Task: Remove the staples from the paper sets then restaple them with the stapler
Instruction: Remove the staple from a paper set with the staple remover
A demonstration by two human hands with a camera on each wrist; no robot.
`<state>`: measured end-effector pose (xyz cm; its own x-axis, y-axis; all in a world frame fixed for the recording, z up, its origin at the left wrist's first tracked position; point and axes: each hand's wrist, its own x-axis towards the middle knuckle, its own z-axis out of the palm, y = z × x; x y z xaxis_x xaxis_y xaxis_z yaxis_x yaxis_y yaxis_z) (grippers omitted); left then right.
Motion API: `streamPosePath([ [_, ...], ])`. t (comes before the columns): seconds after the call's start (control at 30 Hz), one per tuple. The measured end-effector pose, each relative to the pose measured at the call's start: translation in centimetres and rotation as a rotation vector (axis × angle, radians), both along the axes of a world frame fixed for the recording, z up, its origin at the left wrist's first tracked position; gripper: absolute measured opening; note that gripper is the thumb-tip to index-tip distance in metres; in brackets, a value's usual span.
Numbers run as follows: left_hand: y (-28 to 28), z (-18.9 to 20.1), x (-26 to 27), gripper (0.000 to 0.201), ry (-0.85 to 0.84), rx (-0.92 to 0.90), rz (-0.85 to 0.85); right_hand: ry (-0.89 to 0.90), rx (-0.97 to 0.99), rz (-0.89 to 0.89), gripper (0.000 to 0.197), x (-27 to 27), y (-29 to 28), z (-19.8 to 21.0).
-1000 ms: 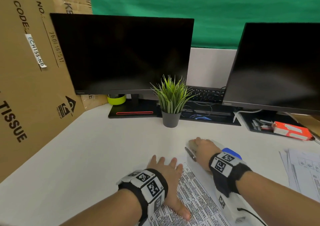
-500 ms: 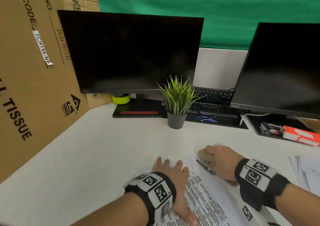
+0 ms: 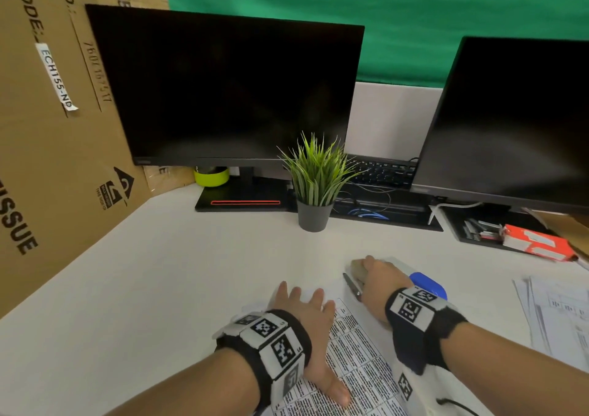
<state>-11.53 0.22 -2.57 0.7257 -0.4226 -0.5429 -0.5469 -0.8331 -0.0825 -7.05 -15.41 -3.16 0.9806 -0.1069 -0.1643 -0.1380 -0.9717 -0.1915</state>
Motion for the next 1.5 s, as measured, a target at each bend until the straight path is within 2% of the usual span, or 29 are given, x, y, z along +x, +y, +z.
streamPosePath([
  [0.23,0.5,0.1,0.1,0.125,0.032,-0.021,-0.016,-0.008,0.059,0.033,0.031,2.9,-0.2,1.6],
  [0.27,0.7,0.2,0.1,0.124,0.039,-0.037,-0.021,-0.021,0.114,0.014,0.032,2.6,-0.6,1.6],
  [0.37,2.3,1.3,0.0,0.118,0.043,-0.180,0.018,-0.046,0.444,-0.097,0.045,0.5,-1.9,1.8],
  [0.43,4.3,2.0,-0.4,0.105,-0.047,-0.338,0.165,-0.021,0.592,-0.116,0.048,-1.5,-2.4,2.0],
  [0.5,6.6,2.1,-1.2,0.073,-0.216,-0.451,0.307,-0.008,0.651,-0.092,0.043,-3.5,-2.4,2.1],
  [0.57,8.3,1.9,-2.1,0.042,-0.289,-0.400,0.355,-0.007,0.702,-0.070,0.035,-5.2,-2.2,1.9],
  [0.6,8.6,1.8,-2.8,0.039,-0.269,-0.366,0.365,-0.012,0.722,-0.058,0.031,-6.0,-2.0,1.9],
  [0.63,8.8,1.7,-3.4,0.042,-0.220,-0.332,0.370,-0.018,0.726,-0.044,0.028,-6.7,-1.8,1.9],
  [0.73,8.8,1.2,-4.4,0.069,-0.104,-0.272,0.382,-0.012,0.722,0.021,0.029,-8.2,-1.2,1.8],
  [0.9,9.5,0.8,-4.9,0.096,-0.072,-0.235,0.345,-0.018,0.723,0.048,0.030,-9.5,-1.4,1.9],
  [0.97,9.6,0.8,-5.1,0.093,-0.086,-0.238,0.339,-0.017,0.735,0.055,0.030,-10.0,-1.8,1.8],
  [1.13,9.4,0.5,-4.4,0.064,-0.220,-0.459,0.464,0.010,0.716,0.073,0.027,-10.5,-2.9,1.1],
  [1.33,8.7,0.9,-3.0,0.044,-0.169,-0.370,0.495,0.024,0.717,0.086,0.031,-10.0,-3.0,0.5],
  [1.5,8.2,1.0,-3.4,0.040,-0.187,-0.362,0.513,0.009,0.703,0.103,0.032,-10.2,-3.4,0.4],
])
